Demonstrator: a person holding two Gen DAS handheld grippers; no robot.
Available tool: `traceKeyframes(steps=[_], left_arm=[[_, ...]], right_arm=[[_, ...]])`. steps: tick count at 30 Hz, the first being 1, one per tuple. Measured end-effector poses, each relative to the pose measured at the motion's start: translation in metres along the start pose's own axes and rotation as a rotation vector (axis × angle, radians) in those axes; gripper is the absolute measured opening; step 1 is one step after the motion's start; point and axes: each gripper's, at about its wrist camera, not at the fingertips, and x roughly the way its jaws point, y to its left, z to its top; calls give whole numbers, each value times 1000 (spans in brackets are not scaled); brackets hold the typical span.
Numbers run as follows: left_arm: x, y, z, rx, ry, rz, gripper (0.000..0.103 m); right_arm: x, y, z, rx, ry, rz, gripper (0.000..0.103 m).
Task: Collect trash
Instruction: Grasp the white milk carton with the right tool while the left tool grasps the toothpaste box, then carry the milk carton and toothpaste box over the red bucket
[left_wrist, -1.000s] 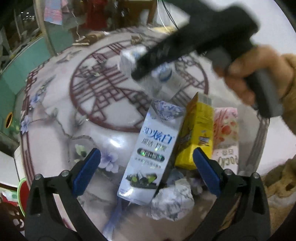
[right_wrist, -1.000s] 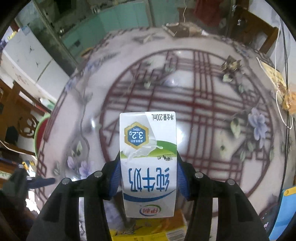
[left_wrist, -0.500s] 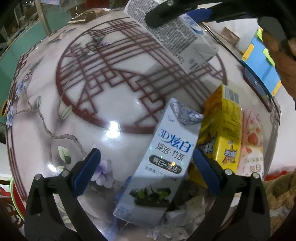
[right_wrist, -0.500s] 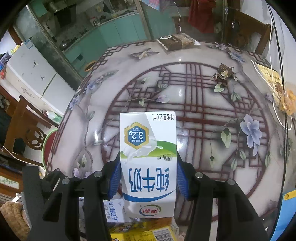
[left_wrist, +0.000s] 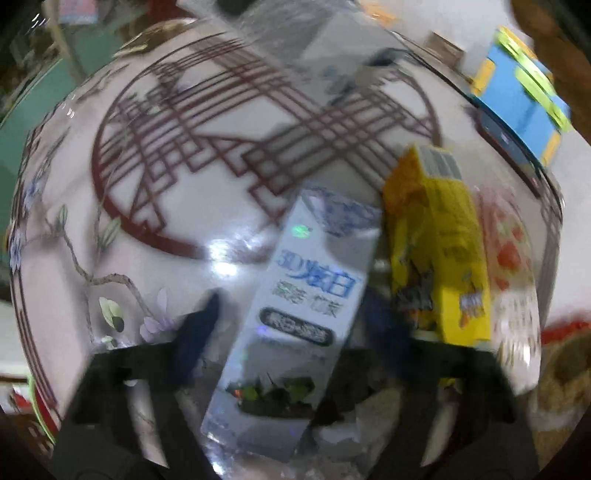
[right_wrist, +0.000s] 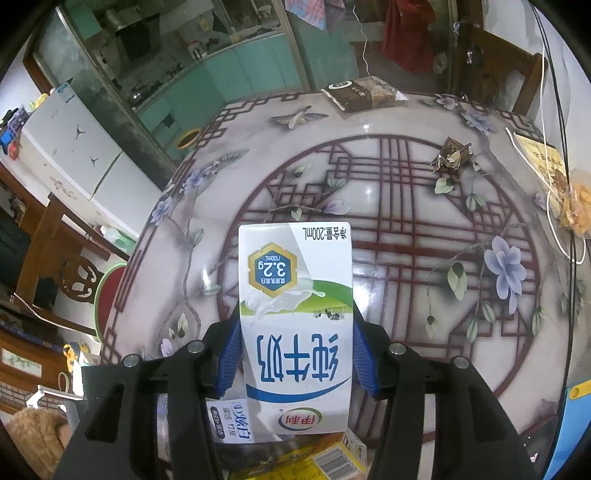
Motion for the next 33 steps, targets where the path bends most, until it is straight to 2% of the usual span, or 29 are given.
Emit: traceKeyframes(steps=[1,5,9,13,19,25,33], left_arm=[[1,3,1,-31,-7,4,51],[-11,12,7,-143,-73,50,49],[-58,39,5,-343,-185,117,49],[-92,56,0,-462,-261,128,49],[-121,76,-11,-545,-312,196,49],[-159,97,-22,-560,-356,251,49],[-187,123,-41,-599,-404,263,49]], right_arm=[[-1,1,0,0,-4,1,50],[-15,5,0,0,-49,6,50],[-25,8,-1,18,-92,9,50],[-34,16,-8,12,-137,-6,50],[-31,35,-10,-10,-129,1,50],[-42,66,-5,-57,-165,-20,50],[-46,109,2,-110,-190,-19,50]])
